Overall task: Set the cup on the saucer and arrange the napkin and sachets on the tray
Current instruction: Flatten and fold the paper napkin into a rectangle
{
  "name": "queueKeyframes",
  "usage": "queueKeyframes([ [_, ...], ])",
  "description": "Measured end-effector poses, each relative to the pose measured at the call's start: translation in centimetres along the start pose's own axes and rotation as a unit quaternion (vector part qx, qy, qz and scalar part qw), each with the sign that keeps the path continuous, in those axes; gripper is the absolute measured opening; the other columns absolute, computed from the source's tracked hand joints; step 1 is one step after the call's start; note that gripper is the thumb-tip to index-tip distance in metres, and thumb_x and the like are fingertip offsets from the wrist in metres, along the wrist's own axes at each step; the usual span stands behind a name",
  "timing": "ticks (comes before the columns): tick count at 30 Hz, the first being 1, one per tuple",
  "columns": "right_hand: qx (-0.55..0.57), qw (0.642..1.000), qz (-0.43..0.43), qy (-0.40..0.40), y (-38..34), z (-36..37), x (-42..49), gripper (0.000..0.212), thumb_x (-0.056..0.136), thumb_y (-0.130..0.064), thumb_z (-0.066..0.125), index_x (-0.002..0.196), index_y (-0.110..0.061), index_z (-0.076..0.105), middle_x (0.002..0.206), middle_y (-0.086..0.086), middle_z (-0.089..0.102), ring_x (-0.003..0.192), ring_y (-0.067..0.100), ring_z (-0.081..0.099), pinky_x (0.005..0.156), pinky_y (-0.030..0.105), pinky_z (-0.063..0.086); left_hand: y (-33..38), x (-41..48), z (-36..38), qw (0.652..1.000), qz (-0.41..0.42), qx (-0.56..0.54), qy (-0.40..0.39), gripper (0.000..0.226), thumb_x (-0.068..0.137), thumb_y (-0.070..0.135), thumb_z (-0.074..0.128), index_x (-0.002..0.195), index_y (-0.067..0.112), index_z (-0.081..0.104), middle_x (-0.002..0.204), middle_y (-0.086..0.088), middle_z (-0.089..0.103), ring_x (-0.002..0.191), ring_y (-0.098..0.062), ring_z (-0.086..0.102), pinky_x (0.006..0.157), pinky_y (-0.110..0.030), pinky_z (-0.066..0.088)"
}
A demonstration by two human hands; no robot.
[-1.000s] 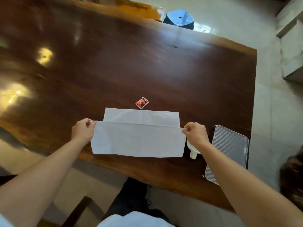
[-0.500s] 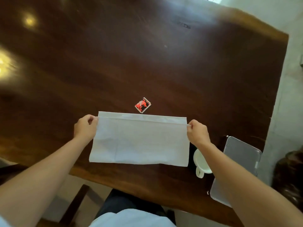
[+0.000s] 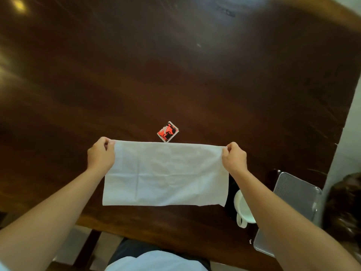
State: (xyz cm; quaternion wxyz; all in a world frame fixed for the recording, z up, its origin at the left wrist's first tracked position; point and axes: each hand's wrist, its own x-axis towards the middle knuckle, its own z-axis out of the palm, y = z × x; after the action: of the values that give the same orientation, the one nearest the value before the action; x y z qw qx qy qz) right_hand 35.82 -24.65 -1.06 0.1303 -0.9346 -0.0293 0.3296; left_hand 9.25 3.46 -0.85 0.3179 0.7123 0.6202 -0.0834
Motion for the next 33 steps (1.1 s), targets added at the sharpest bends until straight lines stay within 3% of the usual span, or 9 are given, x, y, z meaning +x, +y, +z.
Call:
queueKeyframes([
  [6, 0.032, 0.999, 0.042, 0.005, -0.1, 0.1, 0.5, 0.022, 0.098, -0.031, 0.052, 0.094, -0.009, 0.056, 0.092, 0.007, 0.058, 0.066, 0.013, 0.050, 0.050, 0.028, 0.035, -0.1, 0.0, 0.2, 1.000, 0.006, 0.000, 0.026, 0.020, 0.104, 0.029, 0.048, 0.095, 0.013, 0.057, 0.082, -0.005, 0.060, 0.066, -0.009, 0.050, 0.053, -0.024, 0.036],
  [10, 0.014, 0.999, 0.048, 0.010, -0.2, 0.0, 0.4, 0.025, 0.097, -0.034, 0.051, 0.093, -0.009, 0.056, 0.094, 0.009, 0.059, 0.069, 0.018, 0.051, 0.061, 0.033, 0.040, -0.8, 0.3, 0.5, 0.998, 0.009, 0.047, 0.038, 0.027, 0.102, 0.037, 0.049, 0.091, 0.014, 0.055, 0.077, -0.007, 0.062, 0.064, -0.019, 0.056, 0.055, -0.034, 0.048],
  [14, -0.005, 0.998, 0.051, 0.038, -1.2, 0.0, -0.9, 0.025, 0.098, -0.032, 0.051, 0.113, -0.011, 0.051, 0.109, 0.012, 0.059, 0.092, 0.029, 0.058, 0.075, 0.042, 0.051, -0.2, 0.0, 0.1, 0.997, -0.029, 0.060, 0.041, 0.030, 0.100, 0.041, 0.052, 0.107, 0.012, 0.053, 0.098, -0.012, 0.065, 0.081, -0.026, 0.060, 0.065, -0.042, 0.050],
  [16, -0.069, 0.994, 0.009, 0.086, -1.5, 0.6, -1.9, 0.042, 0.096, -0.030, 0.054, 0.132, -0.011, 0.045, 0.128, 0.014, 0.052, 0.112, 0.033, 0.052, 0.091, 0.045, 0.049, 0.1, -0.9, 0.0, 0.996, -0.021, 0.071, 0.056, 0.044, 0.100, 0.041, 0.051, 0.128, 0.008, 0.048, 0.125, -0.018, 0.056, 0.108, -0.033, 0.056, 0.078, -0.043, 0.048],
  [18, -0.112, 0.984, -0.064, 0.122, -2.5, 1.6, -3.6, 0.054, 0.094, -0.030, 0.057, 0.142, -0.012, 0.042, 0.139, 0.013, 0.047, 0.124, 0.033, 0.045, 0.101, 0.046, 0.043, 0.3, -2.4, 0.3, 0.988, 0.049, 0.123, 0.078, 0.052, 0.100, 0.039, 0.048, 0.138, 0.005, 0.044, 0.140, -0.021, 0.046, 0.123, -0.038, 0.045, 0.091, -0.046, 0.047],
  [21, -0.104, 0.976, -0.179, 0.063, -4.8, 4.3, -7.2, 0.060, 0.094, -0.031, 0.057, 0.148, -0.010, 0.039, 0.148, 0.011, 0.045, 0.137, 0.030, 0.039, 0.112, 0.043, 0.034, 0.0, -5.3, 2.0, 0.969, 0.166, 0.179, 0.034, 0.055, 0.100, 0.040, 0.048, 0.144, 0.008, 0.041, 0.152, -0.019, 0.036, 0.139, -0.038, 0.034, 0.107, -0.050, 0.040],
  [23, -0.132, 0.960, -0.247, -0.008, -5.8, 7.1, -10.1, 0.063, 0.098, -0.036, 0.050, 0.152, -0.010, 0.029, 0.157, 0.012, 0.033, 0.147, 0.031, 0.025, 0.118, 0.042, 0.024, -0.6, -7.4, 3.9, 0.955, 0.210, 0.211, -0.020, 0.061, 0.102, 0.043, 0.042, 0.153, 0.013, 0.031, 0.163, -0.017, 0.022, 0.150, -0.037, 0.018, 0.118, -0.050, 0.027],
  [28, -0.174, 0.916, -0.347, -0.096, -6.1, 14.8, -14.8, 0.061, 0.107, -0.043, 0.023, 0.159, -0.016, 0.005, 0.168, 0.007, -0.006, 0.153, 0.028, -0.014, 0.124, 0.051, 0.000, -4.8, -9.4, 7.8, 0.935, 0.248, 0.250, -0.036, 0.065, 0.105, 0.046, 0.025, 0.160, 0.022, 0.002, 0.169, -0.010, -0.006, 0.155, -0.032, -0.009, 0.125, -0.047, 0.002],
  [33, -0.252, 0.889, -0.383, -0.021, -1.9, 18.6, -14.0, 0.067, 0.104, -0.052, 0.014, 0.158, -0.020, -0.010, 0.166, 0.005, -0.021, 0.150, 0.028, -0.025, 0.122, 0.053, -0.008, -9.3, -8.4, 9.3, 0.919, 0.290, 0.265, 0.024, 0.065, 0.104, 0.050, 0.019, 0.161, 0.026, -0.001, 0.169, -0.008, -0.005, 0.155, -0.031, -0.007, 0.124, -0.047, -0.003],
])
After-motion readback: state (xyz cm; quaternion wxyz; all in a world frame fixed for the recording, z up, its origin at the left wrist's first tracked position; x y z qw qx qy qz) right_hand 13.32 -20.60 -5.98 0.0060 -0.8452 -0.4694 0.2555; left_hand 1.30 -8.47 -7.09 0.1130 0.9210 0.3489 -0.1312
